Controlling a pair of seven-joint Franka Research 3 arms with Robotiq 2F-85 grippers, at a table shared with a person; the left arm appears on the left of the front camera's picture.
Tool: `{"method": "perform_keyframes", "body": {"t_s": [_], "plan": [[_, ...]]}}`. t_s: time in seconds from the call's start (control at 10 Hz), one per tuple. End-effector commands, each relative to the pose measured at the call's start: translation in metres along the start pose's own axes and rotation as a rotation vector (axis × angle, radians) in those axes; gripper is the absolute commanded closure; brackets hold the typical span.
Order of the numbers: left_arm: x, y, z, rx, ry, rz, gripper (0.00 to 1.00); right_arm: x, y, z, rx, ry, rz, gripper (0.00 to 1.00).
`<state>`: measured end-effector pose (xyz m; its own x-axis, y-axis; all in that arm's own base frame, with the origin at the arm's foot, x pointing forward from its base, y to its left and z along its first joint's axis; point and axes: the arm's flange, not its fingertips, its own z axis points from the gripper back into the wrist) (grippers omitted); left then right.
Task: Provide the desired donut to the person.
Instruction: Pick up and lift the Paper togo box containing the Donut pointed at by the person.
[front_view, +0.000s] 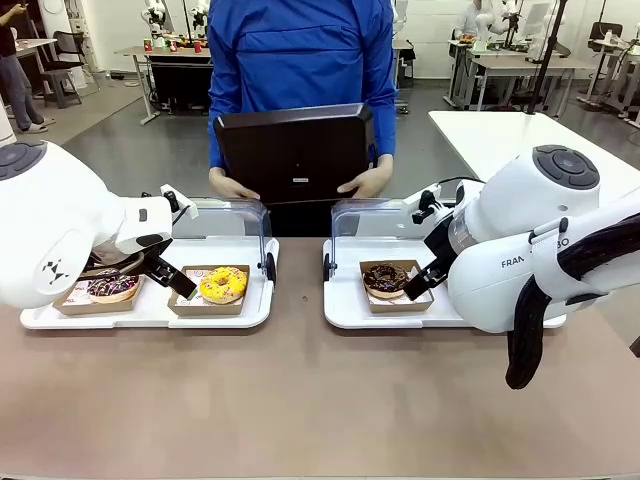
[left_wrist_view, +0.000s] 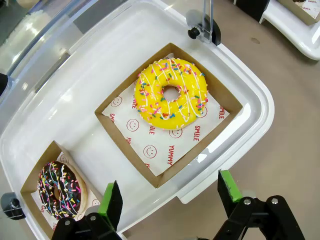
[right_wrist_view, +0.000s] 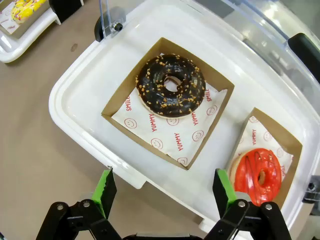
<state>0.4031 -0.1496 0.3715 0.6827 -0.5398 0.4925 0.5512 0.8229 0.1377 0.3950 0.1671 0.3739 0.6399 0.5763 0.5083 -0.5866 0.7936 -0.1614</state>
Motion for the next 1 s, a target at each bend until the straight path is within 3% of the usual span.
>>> {"method": "perform_keyframes", "body": {"t_s": [0.0, 0.3, 0.4, 0.6, 0.9], "plan": [[0.000, 0.000, 0.000, 0.000, 0.000, 0.000, 0.00, 0.000, 0.000, 0.000, 0.000, 0.000, -0.001, 0.00], [0.000, 0.000, 0.000, 0.000, 0.000, 0.000, 0.00, 0.000, 0.000, 0.000, 0.000, 0.000, 0.000, 0.00], [-0.014, 0.001, 0.021, 0.029, -0.025, -0.021, 0.00, -0.009, -0.009, 0.022, 0.065, -0.035, 0.020, 0.00], [-0.052, 0.043, 0.075, -0.034, 0.017, -0.083, 0.00, -0.048, -0.056, 0.098, 0.135, -0.023, 0.093, 0.00], [-0.139, 0.084, 0.125, -0.191, -0.087, -0.113, 0.00, -0.119, -0.105, 0.146, 0.197, -0.036, 0.212, 0.00]]}}
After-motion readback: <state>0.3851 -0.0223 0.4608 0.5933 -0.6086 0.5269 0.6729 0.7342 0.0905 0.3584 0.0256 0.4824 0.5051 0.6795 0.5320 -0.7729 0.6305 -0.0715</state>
